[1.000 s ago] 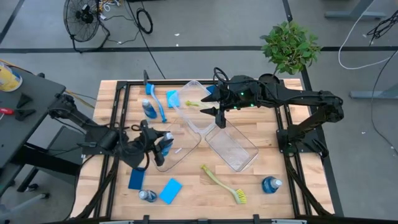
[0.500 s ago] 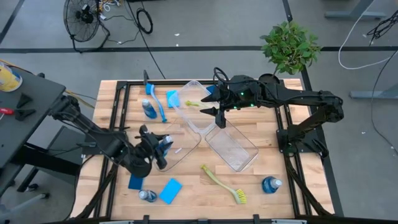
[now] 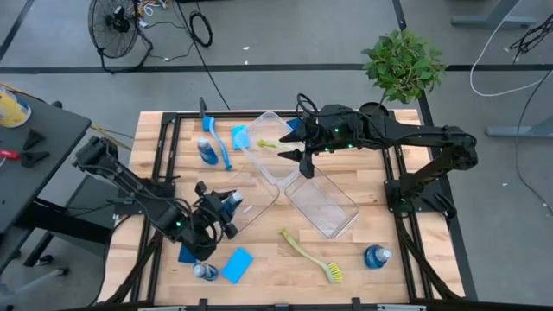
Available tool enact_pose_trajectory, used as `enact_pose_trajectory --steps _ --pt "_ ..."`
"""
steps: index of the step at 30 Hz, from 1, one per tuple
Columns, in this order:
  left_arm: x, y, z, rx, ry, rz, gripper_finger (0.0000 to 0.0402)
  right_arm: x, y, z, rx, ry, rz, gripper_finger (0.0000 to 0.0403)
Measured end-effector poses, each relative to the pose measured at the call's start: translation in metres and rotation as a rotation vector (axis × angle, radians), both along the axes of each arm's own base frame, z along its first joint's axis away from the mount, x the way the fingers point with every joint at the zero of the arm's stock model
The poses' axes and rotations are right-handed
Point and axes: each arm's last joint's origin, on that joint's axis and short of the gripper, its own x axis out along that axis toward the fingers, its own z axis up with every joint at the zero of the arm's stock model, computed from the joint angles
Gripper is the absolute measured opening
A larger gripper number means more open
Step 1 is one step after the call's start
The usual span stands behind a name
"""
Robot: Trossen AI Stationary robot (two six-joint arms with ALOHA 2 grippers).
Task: Pick & Place Kitchen Sink Supplies
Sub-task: Put the blue dishwashing liquid into the left transparent bin
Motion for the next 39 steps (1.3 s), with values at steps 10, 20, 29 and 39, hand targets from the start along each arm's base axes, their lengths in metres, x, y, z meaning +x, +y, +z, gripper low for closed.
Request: enact_pose_trajectory --steps 10,20,29,39 --pt "0.007 -0.006 -0.016 0.017 0.013 0.019 0.0141 0.0 0.0 0.0 0.0 0.0 0.001 0.0208" --pt "0.018 -0.015 -0.045 0.105 0.041 0.057 0.0141 0.0 0.0 -0.001 -0.001 0.008 0.002 0.0208" --pt "0.029 -0.025 -0.071 0.083 -0.011 0.094 0.0142 0.0 0.0 -0.001 -0.001 0.009 0.002 0.0208" --pt "0.034 -0.028 -0.079 0.077 -0.03 0.098 0.0147 0.0 0.001 -0.001 0.031 0.007 -0.011 0.0208"
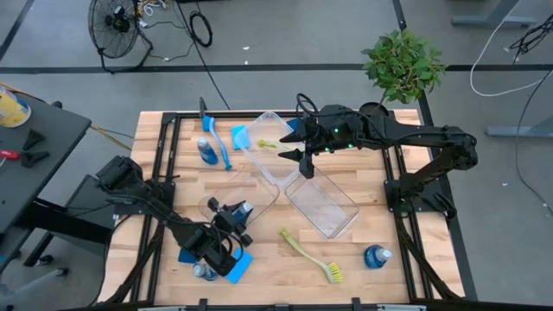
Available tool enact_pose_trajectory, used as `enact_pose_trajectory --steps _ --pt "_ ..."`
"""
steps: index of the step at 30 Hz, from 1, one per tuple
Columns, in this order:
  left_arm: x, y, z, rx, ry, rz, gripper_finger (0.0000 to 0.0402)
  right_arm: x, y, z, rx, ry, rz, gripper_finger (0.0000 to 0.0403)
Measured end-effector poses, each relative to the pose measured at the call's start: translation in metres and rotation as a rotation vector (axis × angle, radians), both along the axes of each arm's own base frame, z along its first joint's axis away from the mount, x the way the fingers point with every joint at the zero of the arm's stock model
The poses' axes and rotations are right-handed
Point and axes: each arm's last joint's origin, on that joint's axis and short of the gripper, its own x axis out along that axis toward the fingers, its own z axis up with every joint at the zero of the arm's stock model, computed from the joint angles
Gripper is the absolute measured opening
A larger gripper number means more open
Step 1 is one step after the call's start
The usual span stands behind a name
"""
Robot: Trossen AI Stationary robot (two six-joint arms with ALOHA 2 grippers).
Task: Pick & Place Kitchen Sink Supplies
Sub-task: Put the blue dishwashing liquid into the left transparent bin
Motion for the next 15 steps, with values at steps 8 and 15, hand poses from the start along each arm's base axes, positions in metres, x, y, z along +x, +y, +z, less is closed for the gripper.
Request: enact_pose_trajectory --steps 8,15 --pt "0.0006 -0.0003 -0.0005 -0.021 0.02 -0.014 0.016 0.0 0.0007 0.0 0.003 0.0 0.001 0.0208" --pt "0.0012 -0.001 -0.0005 -0.031 0.025 -0.022 0.0165 0.0001 0.0021 0.0 0.003 0.0 0.005 0.0208"
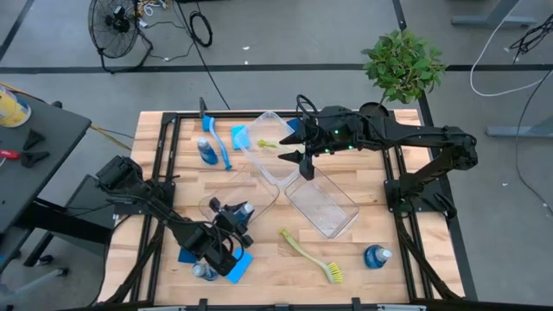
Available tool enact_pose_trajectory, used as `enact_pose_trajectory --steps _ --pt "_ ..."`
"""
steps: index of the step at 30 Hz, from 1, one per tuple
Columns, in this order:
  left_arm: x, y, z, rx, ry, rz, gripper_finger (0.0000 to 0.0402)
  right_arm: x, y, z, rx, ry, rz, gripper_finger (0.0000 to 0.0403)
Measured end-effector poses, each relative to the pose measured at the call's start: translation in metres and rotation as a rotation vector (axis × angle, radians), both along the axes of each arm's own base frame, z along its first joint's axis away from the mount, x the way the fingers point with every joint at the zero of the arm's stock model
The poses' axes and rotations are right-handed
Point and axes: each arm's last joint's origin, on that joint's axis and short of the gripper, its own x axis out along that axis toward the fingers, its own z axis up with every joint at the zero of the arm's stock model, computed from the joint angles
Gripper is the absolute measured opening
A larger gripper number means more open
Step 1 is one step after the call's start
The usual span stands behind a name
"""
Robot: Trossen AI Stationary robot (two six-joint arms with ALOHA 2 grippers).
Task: Pick & Place Kitchen Sink Supplies
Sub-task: Put the blue dishwashing liquid into the left transparent bin
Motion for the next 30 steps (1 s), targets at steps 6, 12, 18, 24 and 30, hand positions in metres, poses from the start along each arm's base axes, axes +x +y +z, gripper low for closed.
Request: enact_pose_trajectory --steps 6,12,18,24,30 --pt "0.001 -0.001 -0.001 -0.045 0.01 -0.019 0.0203 0.0 0.0 0.0 0.0 0.0 0.0 0.0208" --pt "0.002 -0.002 -0.002 -0.07 0.039 -0.039 0.0251 0.0 0.0 0.0 0.002 -0.001 0.004 0.0208" --pt "0.006 -0.005 0.011 -0.021 0.072 -0.074 0.0258 0.0 0.002 0.0 0.011 -0.002 0.027 0.0208" --pt "0.009 -0.006 0.032 0.028 0.094 -0.105 0.0245 0.0 0.002 0.0 0.009 -0.002 0.029 0.0208" --pt "0.004 0.001 0.051 0.018 0.09 -0.119 0.0238 0.0 0.002 0.0 -0.013 -0.002 0.039 0.0208"
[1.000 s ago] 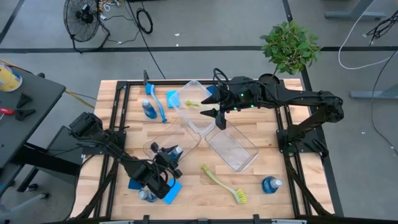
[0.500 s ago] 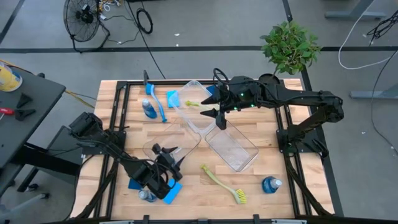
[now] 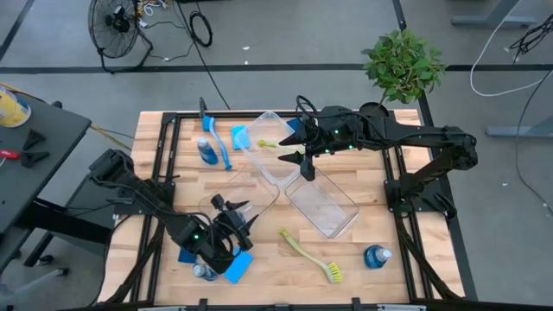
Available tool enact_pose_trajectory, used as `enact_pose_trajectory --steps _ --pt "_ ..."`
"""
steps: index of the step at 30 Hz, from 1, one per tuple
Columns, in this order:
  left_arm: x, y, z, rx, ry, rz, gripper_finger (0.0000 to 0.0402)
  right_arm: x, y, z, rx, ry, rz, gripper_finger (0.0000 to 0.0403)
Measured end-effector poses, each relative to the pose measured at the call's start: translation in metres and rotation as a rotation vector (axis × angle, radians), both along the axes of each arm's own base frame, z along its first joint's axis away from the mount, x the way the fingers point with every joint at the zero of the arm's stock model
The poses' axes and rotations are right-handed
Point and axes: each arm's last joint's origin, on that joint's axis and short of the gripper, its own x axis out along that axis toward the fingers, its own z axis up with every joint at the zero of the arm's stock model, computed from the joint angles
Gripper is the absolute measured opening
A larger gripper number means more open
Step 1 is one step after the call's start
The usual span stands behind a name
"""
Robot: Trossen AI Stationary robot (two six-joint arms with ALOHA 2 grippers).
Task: Pick & Place Kitchen Sink Supplies
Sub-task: Put the blue dishwashing liquid into the left transparent bin
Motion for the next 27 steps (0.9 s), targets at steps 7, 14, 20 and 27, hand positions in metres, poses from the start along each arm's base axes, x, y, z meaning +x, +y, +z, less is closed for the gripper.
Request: enact_pose_trajectory --steps 7,14,20,27 --pt "-0.014 0.012 0.027 -0.006 -0.011 -0.011 0.0238 0.0 0.0 0.0 -0.007 0.0 0.004 0.0208" --pt "-0.028 0.038 0.064 -0.061 -0.1 0.03 0.0238 0.0 0.0 0.0 -0.018 0.001 0.008 0.0208" --pt "-0.043 0.071 0.086 -0.062 -0.111 0.092 0.0238 0.0 0.0 0.0 -0.029 0.001 0.013 0.0208" --pt "-0.057 0.113 0.111 -0.055 -0.041 0.058 0.0238 0.0 0.0 0.0 -0.025 0.0 0.009 0.0208"
